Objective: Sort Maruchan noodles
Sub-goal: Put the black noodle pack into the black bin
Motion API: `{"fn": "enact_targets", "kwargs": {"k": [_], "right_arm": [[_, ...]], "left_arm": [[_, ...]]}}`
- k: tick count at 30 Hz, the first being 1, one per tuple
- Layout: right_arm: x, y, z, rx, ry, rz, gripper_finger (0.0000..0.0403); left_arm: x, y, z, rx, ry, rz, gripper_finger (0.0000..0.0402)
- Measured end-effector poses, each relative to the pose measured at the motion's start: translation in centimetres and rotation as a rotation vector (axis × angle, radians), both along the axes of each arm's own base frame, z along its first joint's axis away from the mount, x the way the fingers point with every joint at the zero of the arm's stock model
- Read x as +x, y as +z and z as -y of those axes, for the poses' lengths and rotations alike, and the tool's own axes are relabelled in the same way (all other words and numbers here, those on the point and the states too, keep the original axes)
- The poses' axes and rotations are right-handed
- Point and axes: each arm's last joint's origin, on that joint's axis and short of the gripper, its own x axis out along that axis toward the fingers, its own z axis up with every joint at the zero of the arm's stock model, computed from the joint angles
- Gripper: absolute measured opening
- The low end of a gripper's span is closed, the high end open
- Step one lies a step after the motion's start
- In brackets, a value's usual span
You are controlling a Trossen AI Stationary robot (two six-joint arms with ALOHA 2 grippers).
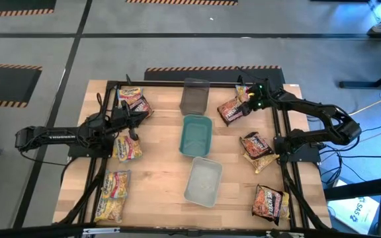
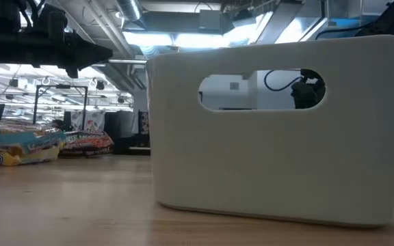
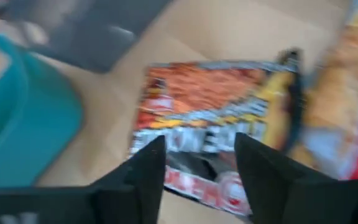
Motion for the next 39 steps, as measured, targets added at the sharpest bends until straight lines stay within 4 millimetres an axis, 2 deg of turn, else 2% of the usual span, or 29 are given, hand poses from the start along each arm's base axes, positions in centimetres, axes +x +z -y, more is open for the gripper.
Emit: {"fn": "enact_targets", "kwargs": {"k": [5, 10, 18, 21, 26, 33, 36, 39], "right_arm": [[1.7, 0.2, -1.1, -0.063, 0.089, -0.006, 0.0237], [3.6, 0.1, -2.9, -0.161, 0.149, -0.078, 0.0252], [3.7, -0.2, -3.5, -0.342, -0.039, -0.322, 0.0239], [3.6, -0.7, -3.5, -0.301, -0.054, -0.358, 0.0234], [4.3, -1.8, -4.3, -0.169, 0.055, -0.316, 0.0233], [6.3, -1.9, -6.8, -0.187, 0.193, -0.27, 0.0232], [6.6, -1.3, -8.0, -0.161, 0.229, -0.288, 0.0232], [6.8, 0.6, -9.1, -0.116, 0.236, -0.304, 0.0232]], "left_arm": [[0.0, 0.0, 0.0, 0.0, 0.0, 0.0, 0.0011], [0.1, -0.1, 0.0, -0.002, 0.0, -0.009, 0.0011], [0.2, -0.3, -0.1, -0.014, -0.002, -0.026, 0.0011], [0.3, -0.4, -0.1, -0.038, -0.006, -0.027, 0.0011], [0.5, -0.6, 0.0, -0.042, -0.031, -0.049, 0.0011], [0.9, -1.1, -0.1, -0.069, -0.038, -0.083, 0.0011], [1.1, -1.1, -0.1, -0.07, -0.061, -0.079, 0.0011], [1.2, -1.1, 0.0, -0.066, -0.093, -0.08, 0.0011]]}}
